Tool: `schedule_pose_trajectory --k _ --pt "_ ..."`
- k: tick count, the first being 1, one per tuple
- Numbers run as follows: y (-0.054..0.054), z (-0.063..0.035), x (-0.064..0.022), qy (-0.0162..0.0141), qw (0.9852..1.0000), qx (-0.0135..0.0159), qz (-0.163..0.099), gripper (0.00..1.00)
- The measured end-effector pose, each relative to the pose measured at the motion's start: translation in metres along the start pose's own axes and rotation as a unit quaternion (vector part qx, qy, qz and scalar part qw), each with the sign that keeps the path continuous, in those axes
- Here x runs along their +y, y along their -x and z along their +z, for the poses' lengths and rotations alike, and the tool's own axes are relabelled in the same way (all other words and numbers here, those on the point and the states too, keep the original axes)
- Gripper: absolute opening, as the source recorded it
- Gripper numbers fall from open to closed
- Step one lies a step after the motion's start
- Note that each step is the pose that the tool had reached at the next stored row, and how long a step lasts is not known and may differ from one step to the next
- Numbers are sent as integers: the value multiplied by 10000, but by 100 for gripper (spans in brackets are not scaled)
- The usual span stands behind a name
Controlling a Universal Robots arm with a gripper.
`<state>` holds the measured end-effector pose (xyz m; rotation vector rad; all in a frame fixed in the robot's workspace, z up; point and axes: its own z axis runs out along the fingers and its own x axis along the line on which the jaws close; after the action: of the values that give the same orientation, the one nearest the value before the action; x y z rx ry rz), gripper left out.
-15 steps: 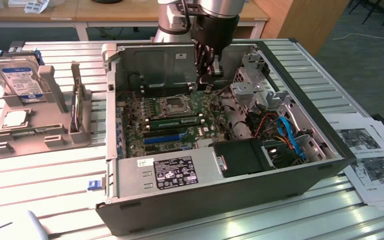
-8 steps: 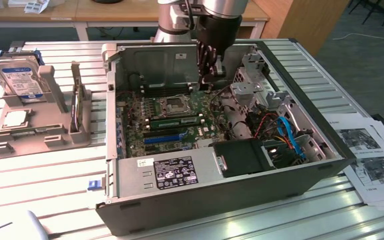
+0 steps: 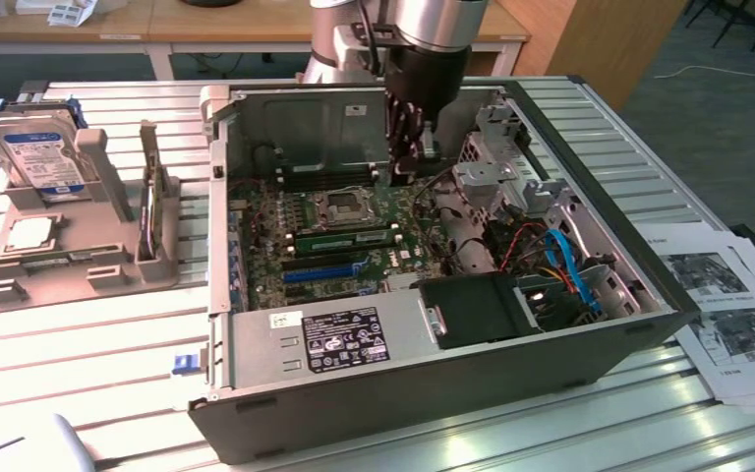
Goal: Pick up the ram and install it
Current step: 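Press down the ram until it locks into place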
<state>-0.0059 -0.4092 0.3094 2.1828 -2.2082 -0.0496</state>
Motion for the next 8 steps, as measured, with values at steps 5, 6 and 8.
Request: schedule_pose_trajectory --k 5,6,8 --pt "0 90 -4 0 10000 0 0 10" --pt "0 108 -5 0 10000 0 0 10" --pt "0 145 -7 0 10000 0 0 10"
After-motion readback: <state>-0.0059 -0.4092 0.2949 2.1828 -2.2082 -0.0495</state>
